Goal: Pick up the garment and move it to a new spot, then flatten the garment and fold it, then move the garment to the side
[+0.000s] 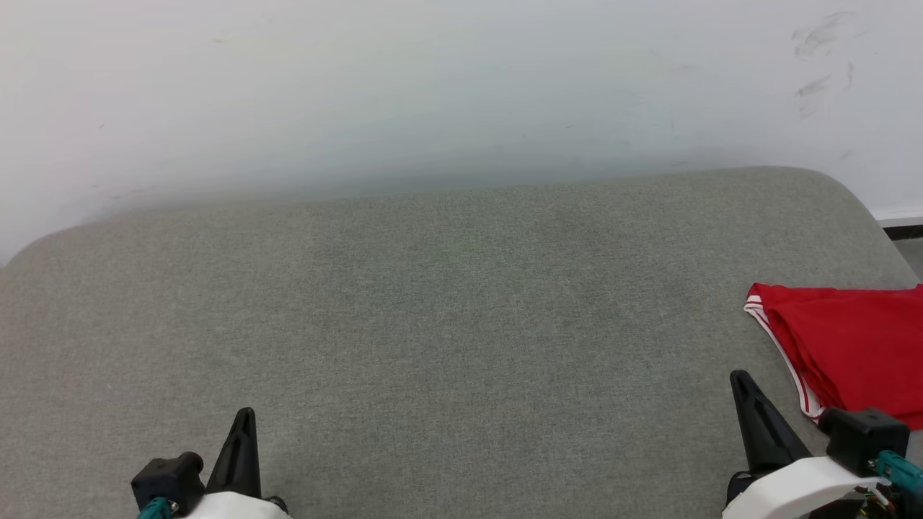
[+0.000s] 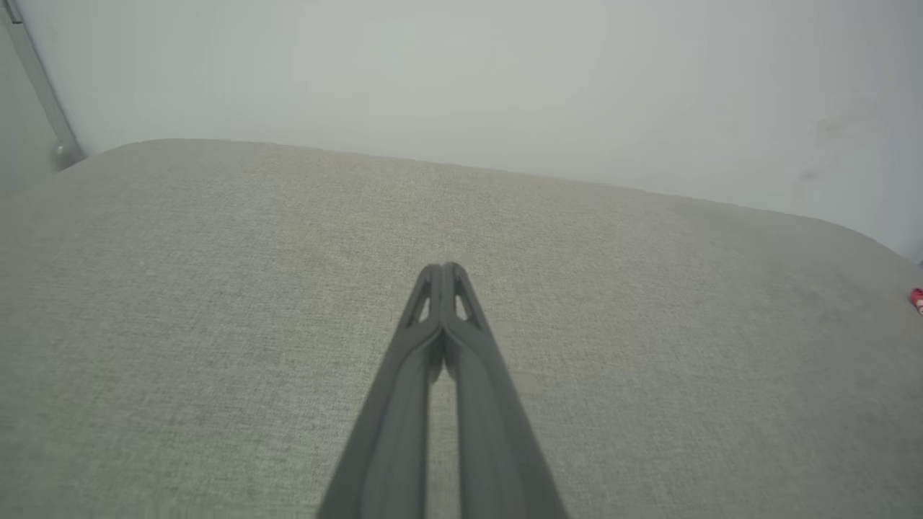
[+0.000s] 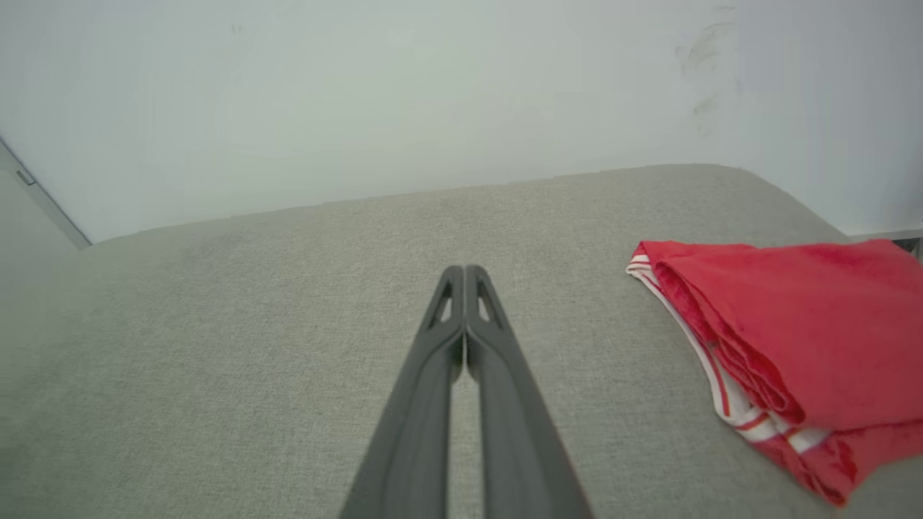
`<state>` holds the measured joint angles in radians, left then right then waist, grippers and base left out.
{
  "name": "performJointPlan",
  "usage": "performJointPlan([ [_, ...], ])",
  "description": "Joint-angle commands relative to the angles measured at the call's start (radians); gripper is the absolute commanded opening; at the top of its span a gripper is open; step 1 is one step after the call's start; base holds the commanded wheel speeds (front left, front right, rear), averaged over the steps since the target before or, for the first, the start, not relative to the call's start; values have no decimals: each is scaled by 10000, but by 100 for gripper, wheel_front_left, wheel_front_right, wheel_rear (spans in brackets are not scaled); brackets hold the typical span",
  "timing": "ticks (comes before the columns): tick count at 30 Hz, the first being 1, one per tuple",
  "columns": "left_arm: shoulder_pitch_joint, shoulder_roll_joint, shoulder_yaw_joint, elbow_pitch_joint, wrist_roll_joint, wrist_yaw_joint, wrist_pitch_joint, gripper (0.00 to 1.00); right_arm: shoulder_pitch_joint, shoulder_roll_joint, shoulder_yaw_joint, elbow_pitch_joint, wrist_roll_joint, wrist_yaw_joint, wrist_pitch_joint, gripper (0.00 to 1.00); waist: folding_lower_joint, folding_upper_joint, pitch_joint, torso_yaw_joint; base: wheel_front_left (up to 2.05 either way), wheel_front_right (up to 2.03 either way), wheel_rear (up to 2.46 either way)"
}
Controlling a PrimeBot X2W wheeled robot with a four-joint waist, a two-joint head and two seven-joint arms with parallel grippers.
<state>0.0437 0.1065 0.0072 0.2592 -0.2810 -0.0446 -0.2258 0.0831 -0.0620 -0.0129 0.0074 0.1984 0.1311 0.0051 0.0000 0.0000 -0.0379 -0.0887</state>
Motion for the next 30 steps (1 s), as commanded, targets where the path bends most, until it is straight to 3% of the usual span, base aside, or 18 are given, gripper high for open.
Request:
performJointPlan([
  [1, -319, 5, 97, -133, -522, -72, 116, 0, -254, -2, -50, -53, 582, 0, 34, 0, 0, 0, 5, 15, 0, 0, 0],
  [30, -727, -195, 384, -230, -5176, -366, 1240, 0, -902, -2, -353, 822, 5539, -2, 378, 0, 0, 0, 105, 228, 0, 0, 0],
])
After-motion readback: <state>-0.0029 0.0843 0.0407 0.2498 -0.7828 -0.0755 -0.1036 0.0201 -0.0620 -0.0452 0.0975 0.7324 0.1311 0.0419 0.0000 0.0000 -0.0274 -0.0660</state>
